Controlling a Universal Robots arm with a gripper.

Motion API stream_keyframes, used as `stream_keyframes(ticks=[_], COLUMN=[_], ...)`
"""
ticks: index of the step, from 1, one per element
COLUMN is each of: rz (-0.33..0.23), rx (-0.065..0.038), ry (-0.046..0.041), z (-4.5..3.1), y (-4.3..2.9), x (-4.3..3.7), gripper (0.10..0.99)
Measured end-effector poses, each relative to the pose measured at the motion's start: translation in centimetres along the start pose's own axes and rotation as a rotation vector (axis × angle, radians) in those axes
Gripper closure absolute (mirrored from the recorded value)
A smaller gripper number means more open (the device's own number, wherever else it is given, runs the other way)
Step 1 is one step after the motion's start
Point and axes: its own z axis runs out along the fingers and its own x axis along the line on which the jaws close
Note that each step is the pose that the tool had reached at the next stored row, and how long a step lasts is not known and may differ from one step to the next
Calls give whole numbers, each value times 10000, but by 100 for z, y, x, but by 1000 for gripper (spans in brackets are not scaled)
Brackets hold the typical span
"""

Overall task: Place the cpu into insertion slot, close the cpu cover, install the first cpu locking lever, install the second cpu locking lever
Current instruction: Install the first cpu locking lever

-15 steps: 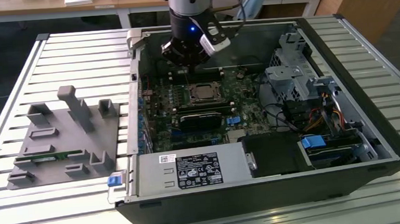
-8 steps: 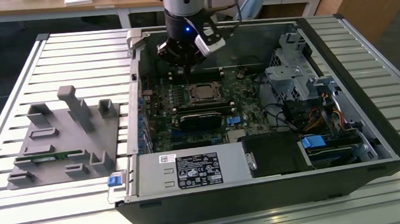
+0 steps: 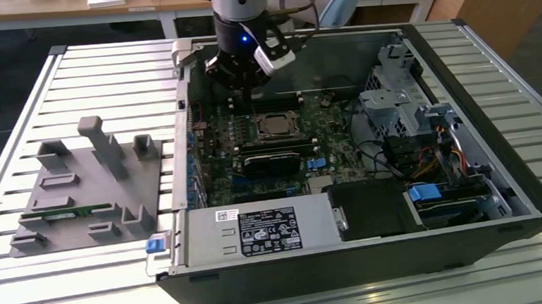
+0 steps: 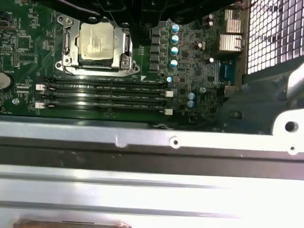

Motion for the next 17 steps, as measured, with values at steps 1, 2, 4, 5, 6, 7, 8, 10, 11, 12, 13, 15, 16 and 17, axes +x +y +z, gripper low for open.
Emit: stream_keyframes(ticks=[1,2,4,5,6,7,8,10,11,12,13,15,16,17], rz=[1,0,-1,-1,0,0,0,0,0,0,-1,0,0,0], rx=[-1,-1,0,1,0,1,0,-1,0,1,0,-1,-1,-1], ry=[0,-1,0,1,0,1,0,-1,0,0,0,0,0,0], z=[5,10,20,23,27,30,34,39,41,42,43,45,46,47], y=[12,25,57,73,89,107,123,149,160,167,171,173,173,173], x=[14,25,38,39,39,39,38,37,36,34,27,2,-20,-49], gripper=[965,965,965,965,965,965,965,965,965,965,965,965,965,965])
